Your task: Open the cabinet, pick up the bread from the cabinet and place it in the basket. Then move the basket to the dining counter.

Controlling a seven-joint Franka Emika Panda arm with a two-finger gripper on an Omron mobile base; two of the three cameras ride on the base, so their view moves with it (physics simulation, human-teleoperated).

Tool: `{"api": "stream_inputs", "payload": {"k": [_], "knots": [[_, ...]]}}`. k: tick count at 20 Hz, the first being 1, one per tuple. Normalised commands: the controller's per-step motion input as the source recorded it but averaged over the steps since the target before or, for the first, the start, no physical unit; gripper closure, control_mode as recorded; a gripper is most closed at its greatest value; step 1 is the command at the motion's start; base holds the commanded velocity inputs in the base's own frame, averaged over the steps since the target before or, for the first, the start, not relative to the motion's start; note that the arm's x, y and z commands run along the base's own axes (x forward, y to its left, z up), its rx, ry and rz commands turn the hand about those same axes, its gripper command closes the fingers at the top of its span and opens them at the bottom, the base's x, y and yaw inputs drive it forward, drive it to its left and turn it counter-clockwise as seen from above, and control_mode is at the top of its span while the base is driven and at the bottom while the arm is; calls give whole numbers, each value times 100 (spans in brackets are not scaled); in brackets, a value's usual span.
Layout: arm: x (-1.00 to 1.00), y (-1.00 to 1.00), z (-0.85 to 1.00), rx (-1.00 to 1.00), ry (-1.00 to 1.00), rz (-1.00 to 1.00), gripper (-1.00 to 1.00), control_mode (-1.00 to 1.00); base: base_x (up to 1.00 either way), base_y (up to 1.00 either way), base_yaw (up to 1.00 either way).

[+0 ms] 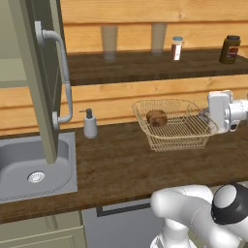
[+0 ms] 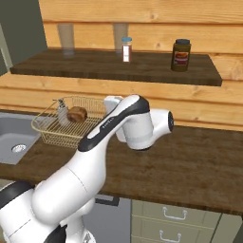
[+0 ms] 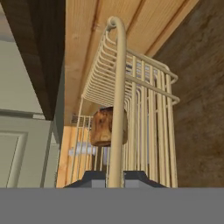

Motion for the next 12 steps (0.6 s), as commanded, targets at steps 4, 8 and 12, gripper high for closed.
{"api": "stream_inputs", "payload": {"k": [4, 8, 12], "knots": [[-6, 0, 0, 0, 0, 0, 100, 100, -15, 0, 0], [0, 0, 0, 0, 0, 0, 100, 100, -81, -11, 0], [0, 0, 0, 0, 0, 0, 100, 100, -100, -12, 0]]}}
